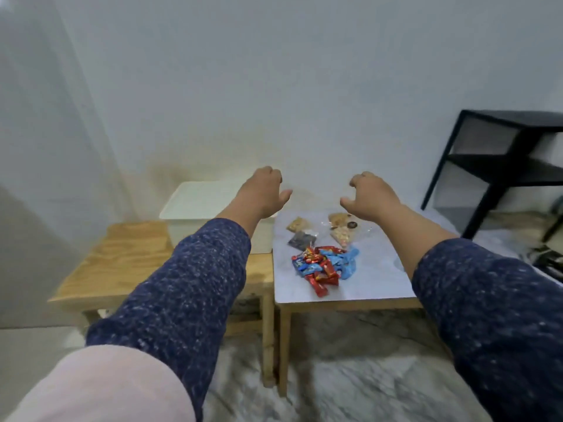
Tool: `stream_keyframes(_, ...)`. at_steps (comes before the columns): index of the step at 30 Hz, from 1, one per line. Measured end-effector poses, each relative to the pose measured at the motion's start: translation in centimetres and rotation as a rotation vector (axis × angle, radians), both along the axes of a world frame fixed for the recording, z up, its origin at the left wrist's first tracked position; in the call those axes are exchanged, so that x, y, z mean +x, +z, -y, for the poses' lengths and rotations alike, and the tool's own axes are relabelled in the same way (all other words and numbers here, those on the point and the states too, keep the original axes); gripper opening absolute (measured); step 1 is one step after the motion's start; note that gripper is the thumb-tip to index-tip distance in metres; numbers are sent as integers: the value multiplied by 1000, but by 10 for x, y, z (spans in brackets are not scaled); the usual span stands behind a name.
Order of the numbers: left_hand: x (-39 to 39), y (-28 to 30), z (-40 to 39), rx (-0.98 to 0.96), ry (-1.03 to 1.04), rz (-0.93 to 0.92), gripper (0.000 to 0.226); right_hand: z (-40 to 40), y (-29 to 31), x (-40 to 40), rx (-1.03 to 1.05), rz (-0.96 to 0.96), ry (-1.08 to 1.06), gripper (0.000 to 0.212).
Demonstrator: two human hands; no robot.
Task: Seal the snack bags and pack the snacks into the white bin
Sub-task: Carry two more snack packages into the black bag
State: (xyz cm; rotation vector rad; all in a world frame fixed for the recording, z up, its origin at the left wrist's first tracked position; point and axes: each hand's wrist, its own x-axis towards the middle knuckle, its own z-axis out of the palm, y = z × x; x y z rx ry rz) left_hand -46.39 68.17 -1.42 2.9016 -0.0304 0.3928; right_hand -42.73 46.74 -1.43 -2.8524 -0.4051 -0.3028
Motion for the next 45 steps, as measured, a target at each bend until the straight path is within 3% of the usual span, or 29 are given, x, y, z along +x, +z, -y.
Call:
stream_keyframes(11, 106, -25, 227, 51, -415, -53, 49, 221, -29, 21, 30, -68, -438, 49)
stream_keyframes(22, 193, -59, 389, 68, -728, -118, 50, 359, -57, 49, 99, -106, -747, 47)
stream_keyframes(30, 241, -115, 472, 27, -854, -250, 47, 429, -100, 79, 137, -178, -868, 46)
stream_keyframes(37, 279, -187, 550, -68, -748, -422, 50, 520, -158, 137, 108, -334, -799, 54)
stream_keyframes(45, 319, -281, 624, -418, -335, -525, 58, 635, -219, 246, 99, -441, -379, 47)
